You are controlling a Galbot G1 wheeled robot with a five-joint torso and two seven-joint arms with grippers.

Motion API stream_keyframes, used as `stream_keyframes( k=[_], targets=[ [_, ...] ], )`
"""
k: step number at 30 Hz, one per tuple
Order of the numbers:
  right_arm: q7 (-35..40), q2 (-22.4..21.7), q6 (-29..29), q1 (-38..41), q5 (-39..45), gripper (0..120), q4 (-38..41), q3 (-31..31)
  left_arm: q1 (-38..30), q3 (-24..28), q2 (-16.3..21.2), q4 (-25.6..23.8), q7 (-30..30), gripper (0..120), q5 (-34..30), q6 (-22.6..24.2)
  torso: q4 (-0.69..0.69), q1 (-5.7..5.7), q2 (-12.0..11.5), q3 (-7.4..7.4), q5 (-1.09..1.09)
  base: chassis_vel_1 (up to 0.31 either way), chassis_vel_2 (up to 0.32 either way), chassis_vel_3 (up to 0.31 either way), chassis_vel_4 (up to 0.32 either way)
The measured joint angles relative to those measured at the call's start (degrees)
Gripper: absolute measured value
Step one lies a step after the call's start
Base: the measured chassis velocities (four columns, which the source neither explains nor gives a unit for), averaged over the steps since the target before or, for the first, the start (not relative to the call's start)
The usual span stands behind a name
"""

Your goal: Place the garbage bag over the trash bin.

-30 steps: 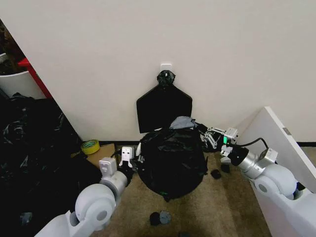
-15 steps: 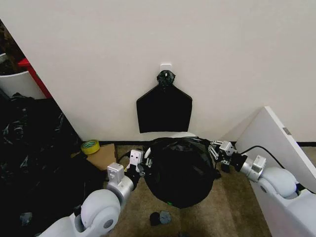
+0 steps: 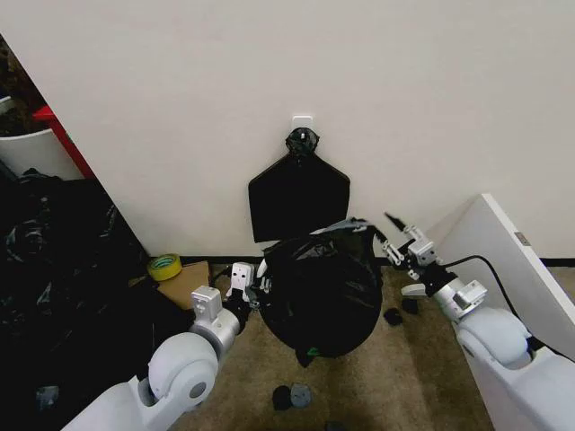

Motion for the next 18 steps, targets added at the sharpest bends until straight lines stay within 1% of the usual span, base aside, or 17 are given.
stream_keyframes(
  k=[2, 4, 6, 7, 8, 9, 12, 13, 14, 15, 16, 18],
  targets=[
    [7.8, 0.2, -4.5, -0.5, 3.9, 63, 4.1, 0.2, -0.3, -1.3, -0.5, 0.5, -0.3, 0, -1.2, -0.2, 0.01, 0.0, 0.0, 0.0, -0.02, 0.0, 0.0, 0.0, 0.0],
    [12.2, 0.3, -7.8, -0.6, 7.1, 71, 7.0, 0.5, -0.4, -2.2, -0.7, 0.6, -0.5, 0, -1.9, -0.3, 0.01, 0.0, 0.0, 0.0, -0.01, 0.0, 0.0, 0.0, 0.0],
    [13.3, 0.2, -8.7, -0.6, 9.6, 79, 8.4, 0.8, -0.2, -2.6, -0.7, 0.4, -0.6, 0, -2.3, -0.4, 0.0, 0.0, 0.0, 0.0, -0.02, 0.0, 0.0, 0.0, 0.0],
    [13.3, 0.2, -8.7, -0.6, 9.6, 79, 8.4, 0.8, -0.2, -2.6, -0.7, 0.4, -0.6, 0, -2.3, -0.4, 0.0, 0.0, 0.0, 0.0, -0.02, 0.0, 0.0, 0.0, 0.0],
    [13.2, 0.1, -8.5, -0.6, 10.0, 83, 8.5, 0.9, -0.1, -2.6, -0.7, 0.3, -0.6, 0, -2.3, -0.4, 0.01, 0.0, 0.0, 0.0, -0.02, 0.0, 0.0, 0.0, 0.0],
    [11.6, 0.0, -7.2, -0.4, 10.2, 88, 8.0, 1.1, 0.2, -2.6, -0.7, -0.1, -0.7, 0, -2.3, -0.4, 0.01, 0.0, 0.0, 0.0, -0.01, 0.0, 0.0, 0.0, 0.0],
    [1.9, -0.1, -1.2, 0.1, 8.8, 98, 5.3, 1.1, 0.9, -2.1, -0.7, -0.8, -0.7, 0, -2.2, -0.3, 0.01, 0.0, 0.0, 0.0, 0.0, 0.0, 0.0, 0.0, 0.0],
    [-0.2, -0.1, -0.1, 0.2, 8.2, 98, 4.9, 1.0, 1.0, -2.0, -0.7, -0.9, -0.7, 0, -2.2, -0.3, 0.01, 0.0, 0.0, 0.0, 0.0, 0.0, 0.0, 0.0, 0.0],
    [-3.8, 0.0, 1.8, 0.3, 7.2, 100, 4.3, 0.8, 1.3, -1.7, -0.7, -1.1, -0.7, 0, -2.1, -0.2, 0.01, 0.0, 0.0, 0.0, -0.01, 0.0, 0.0, 0.0, 0.0],
    [-3.8, 0.0, 1.8, 0.3, 7.2, 100, 4.3, 0.8, 1.3, -1.7, -0.7, -1.1, -0.7, 0, -2.1, -0.2, 0.01, 0.0, 0.0, 0.0, -0.01, 0.0, 0.0, 0.0, 0.0],
    [-8.1, 0.0, 3.8, 0.3, 6.1, 100, 3.6, 0.6, 1.6, -1.4, -0.7, -1.2, -0.7, 0, -1.9, -0.1, 0.02, 0.0, 0.0, 0.0, 0.0, 0.0, 0.0, 0.0, 0.0],
    [-12.3, 0.0, 6.0, 0.3, 3.3, 100, 2.8, 0.5, 1.9, -1.2, -0.7, -1.3, -0.7, 0, -1.5, -0.1, 0.01, 0.0, 0.0, 0.0, -0.01, 0.0, 0.0, 0.0, 0.0]
  ],
)
